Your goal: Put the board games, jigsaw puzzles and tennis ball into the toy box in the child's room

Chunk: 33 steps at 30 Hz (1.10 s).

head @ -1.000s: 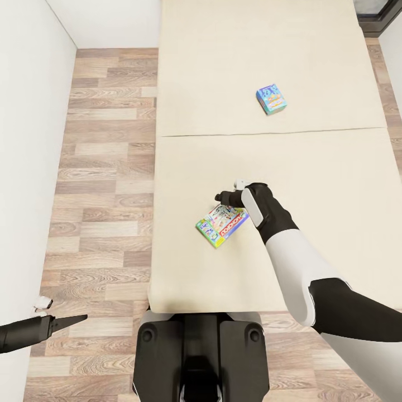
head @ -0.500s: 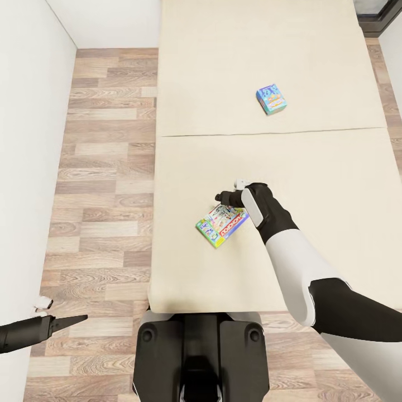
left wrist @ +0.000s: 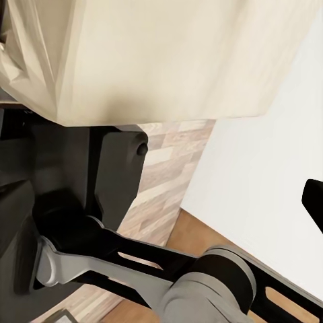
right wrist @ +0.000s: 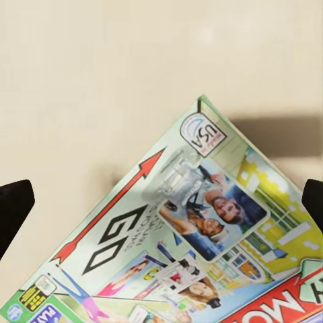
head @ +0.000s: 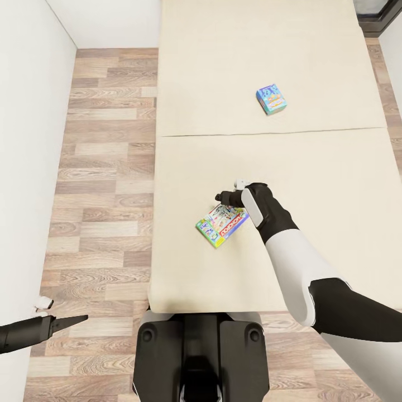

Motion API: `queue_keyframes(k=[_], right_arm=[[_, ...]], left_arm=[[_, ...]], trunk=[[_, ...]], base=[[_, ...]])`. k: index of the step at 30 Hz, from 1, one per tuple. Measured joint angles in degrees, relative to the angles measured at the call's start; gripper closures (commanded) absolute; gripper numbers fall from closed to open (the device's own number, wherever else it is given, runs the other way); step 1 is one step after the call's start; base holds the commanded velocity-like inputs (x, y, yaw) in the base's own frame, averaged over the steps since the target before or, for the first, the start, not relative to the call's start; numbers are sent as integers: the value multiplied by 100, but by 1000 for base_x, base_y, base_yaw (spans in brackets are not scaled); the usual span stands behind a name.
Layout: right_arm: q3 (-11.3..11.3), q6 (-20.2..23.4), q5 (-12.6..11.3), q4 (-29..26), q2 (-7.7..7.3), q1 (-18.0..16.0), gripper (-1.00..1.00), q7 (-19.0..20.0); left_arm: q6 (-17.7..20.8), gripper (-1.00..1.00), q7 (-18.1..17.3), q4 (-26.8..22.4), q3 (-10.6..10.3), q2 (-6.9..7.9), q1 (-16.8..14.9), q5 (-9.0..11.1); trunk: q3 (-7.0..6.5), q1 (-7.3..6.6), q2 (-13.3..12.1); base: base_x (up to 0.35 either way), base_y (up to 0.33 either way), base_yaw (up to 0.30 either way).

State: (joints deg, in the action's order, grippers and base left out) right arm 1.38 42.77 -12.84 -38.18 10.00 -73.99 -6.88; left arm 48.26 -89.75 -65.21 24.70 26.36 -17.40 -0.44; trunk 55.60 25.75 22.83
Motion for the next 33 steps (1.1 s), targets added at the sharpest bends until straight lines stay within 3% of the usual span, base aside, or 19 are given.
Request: queue_keyframes(k=[22, 33], right_arm=[[11, -28, 14, 38, 0, 0, -100, -2], [42, -162, 226, 44, 0, 0, -100, -3]], left_arm=[[0, -100, 0, 1, -1, 0, 0, 1], [0, -100, 0, 1, -1, 0, 0, 2]], trunk=[[74, 0, 0], [121, 0, 0]], base=[[0, 0, 0], [0, 0, 0]])
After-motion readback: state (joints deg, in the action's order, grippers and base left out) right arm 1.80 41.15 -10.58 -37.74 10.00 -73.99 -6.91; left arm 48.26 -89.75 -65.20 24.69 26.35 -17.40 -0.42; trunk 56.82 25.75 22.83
